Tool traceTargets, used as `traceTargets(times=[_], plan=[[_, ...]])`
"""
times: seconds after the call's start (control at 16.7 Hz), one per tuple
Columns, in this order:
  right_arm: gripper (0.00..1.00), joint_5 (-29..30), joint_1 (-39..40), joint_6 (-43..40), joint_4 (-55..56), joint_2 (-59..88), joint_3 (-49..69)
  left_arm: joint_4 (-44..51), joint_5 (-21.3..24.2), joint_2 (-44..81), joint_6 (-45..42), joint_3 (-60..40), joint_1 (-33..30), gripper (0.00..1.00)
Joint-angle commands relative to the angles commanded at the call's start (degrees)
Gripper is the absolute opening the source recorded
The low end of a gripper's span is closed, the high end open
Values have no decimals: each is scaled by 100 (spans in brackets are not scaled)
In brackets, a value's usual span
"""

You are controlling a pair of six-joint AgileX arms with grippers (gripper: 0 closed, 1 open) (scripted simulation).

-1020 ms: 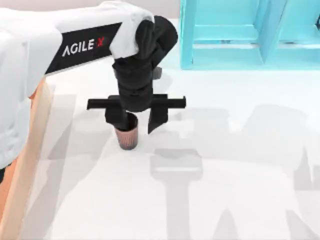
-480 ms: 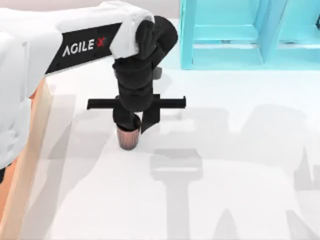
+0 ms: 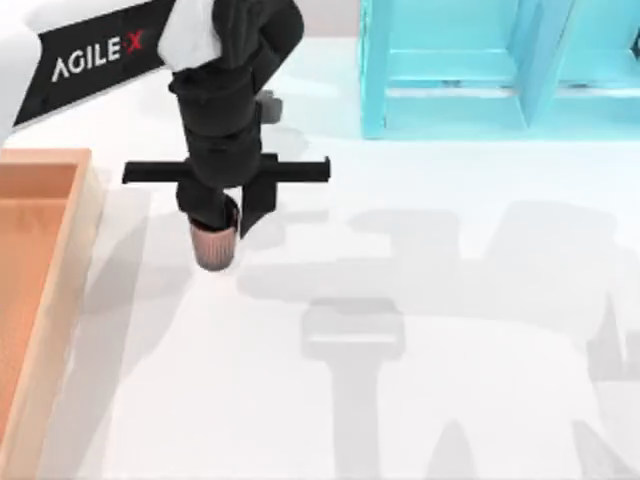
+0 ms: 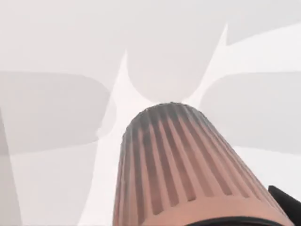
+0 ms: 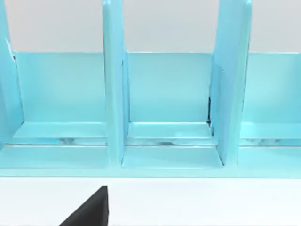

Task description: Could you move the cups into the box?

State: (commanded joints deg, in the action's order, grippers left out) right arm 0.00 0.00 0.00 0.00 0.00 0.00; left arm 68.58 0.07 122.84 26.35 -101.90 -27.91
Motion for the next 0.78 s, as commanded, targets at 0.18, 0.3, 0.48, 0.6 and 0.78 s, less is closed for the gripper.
traceTargets(times=[0.18, 0.3, 0.48, 0.6, 0.78], plan=[[100, 0, 0, 0, 0, 0, 0, 700, 7, -511, -512, -128, 514, 0], [100, 0, 0, 0, 0, 0, 0, 941, 9, -726, -725, -164, 727, 0], [100, 0, 0, 0, 0, 0, 0, 968, 9, -753, -753, -166, 753, 0], [100, 0, 0, 0, 0, 0, 0, 961, -2, -735, -768, -153, 741, 0], [100, 0, 0, 0, 0, 0, 0, 1071, 59, -875, -1148, -121, 1121, 0]])
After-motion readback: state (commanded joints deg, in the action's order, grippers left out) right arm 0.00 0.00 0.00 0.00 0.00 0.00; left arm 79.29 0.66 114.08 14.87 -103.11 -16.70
